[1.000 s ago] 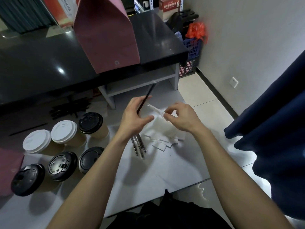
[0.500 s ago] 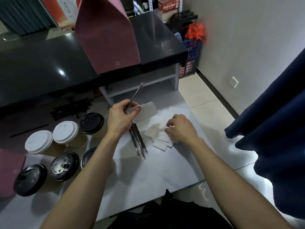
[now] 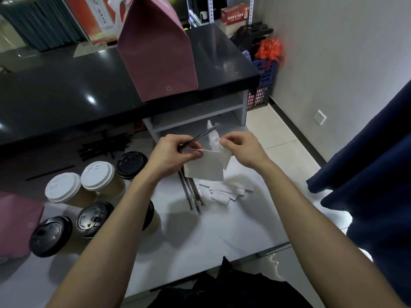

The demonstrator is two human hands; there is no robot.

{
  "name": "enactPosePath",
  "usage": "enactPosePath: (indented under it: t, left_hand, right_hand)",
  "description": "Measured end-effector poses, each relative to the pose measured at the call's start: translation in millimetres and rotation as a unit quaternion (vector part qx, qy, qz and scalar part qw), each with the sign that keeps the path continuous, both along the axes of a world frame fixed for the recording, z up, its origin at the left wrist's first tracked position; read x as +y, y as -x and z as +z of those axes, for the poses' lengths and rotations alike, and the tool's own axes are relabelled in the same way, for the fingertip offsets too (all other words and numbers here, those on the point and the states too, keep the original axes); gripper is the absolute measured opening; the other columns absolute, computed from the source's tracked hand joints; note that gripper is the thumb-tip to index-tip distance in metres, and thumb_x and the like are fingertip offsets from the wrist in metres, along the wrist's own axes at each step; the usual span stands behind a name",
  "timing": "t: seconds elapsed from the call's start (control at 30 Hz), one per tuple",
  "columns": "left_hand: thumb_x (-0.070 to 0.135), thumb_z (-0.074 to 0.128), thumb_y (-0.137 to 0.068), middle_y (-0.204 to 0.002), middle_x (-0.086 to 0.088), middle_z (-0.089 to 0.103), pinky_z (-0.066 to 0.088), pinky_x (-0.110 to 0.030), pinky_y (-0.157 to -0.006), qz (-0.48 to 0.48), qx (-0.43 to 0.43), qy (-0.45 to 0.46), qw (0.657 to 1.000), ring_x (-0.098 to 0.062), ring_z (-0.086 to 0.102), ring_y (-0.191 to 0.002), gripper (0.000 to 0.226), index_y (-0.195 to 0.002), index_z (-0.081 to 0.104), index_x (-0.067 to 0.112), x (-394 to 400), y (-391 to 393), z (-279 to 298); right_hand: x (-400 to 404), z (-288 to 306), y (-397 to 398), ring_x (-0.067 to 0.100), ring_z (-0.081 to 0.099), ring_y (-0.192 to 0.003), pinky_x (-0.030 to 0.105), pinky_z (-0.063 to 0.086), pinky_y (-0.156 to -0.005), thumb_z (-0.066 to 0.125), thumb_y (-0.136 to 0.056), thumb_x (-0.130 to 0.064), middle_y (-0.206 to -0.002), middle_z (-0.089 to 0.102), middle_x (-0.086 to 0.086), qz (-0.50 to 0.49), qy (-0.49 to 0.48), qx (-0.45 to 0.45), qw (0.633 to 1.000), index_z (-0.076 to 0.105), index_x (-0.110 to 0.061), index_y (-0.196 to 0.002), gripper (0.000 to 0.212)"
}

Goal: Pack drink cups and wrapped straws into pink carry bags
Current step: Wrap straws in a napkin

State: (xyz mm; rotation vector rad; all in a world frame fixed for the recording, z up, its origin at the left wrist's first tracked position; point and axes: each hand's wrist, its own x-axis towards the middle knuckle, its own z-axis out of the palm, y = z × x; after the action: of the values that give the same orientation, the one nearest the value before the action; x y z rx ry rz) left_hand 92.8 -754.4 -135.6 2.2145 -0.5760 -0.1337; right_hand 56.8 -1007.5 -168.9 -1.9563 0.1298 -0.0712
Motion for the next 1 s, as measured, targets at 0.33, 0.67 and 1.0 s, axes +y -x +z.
enactPosePath:
  t: [0.33, 0.67, 1.0]
  left_hand:
    - [0.044, 0.088, -0.086, -0.092, 0.021, 0.078, 0.058, -0.043, -0.081, 0.038, -0.02, -0.068, 0.997, -0.005, 0.07, -0.091, 0.014, -0.098, 0.082, 0.042, -8, 4, 14]
    - [0.037, 0.06, -0.11, -0.103, 0.003, 0.07, 0.056, -0.041, -0.078, 0.158, 0.091, 0.08, 0.98, -0.017, 0.065, -0.087, 0.011, -0.108, 0.064, 0.028, -19, 18, 3]
    - [0.019, 0.085, -0.096, -0.083, -0.003, 0.077, 0.062, -0.029, -0.06, 0.12, 0.165, 0.215, 0.955, -0.022, 0.079, -0.072, 0.026, -0.107, 0.069, 0.002, -4, 35, 9]
  right_hand:
    - [23, 3, 20, 0.012, 0.067, -0.08, 0.036, 0.058, -0.075, 0.085, -0.091, -0.044, -0.09, 0.076, 0.006, 0.164, -0.073, 0.044, 0.983, 0.081, -0.03, -0.102, 0.018]
    - [17, -2, 8, 0.011, 0.068, -0.065, 0.035, 0.059, -0.066, 0.077, -0.098, -0.019, -0.085, 0.078, 0.012, -0.073, -0.079, 0.001, 0.994, 0.08, -0.022, -0.088, 0.011]
    - [55, 25, 8, 0.024, 0.054, -0.067, 0.041, 0.046, -0.068, 0.084, -0.094, -0.037, -0.083, 0.066, 0.034, 0.0, -0.165, -0.067, 0.984, 0.077, 0.002, -0.091, 0.04]
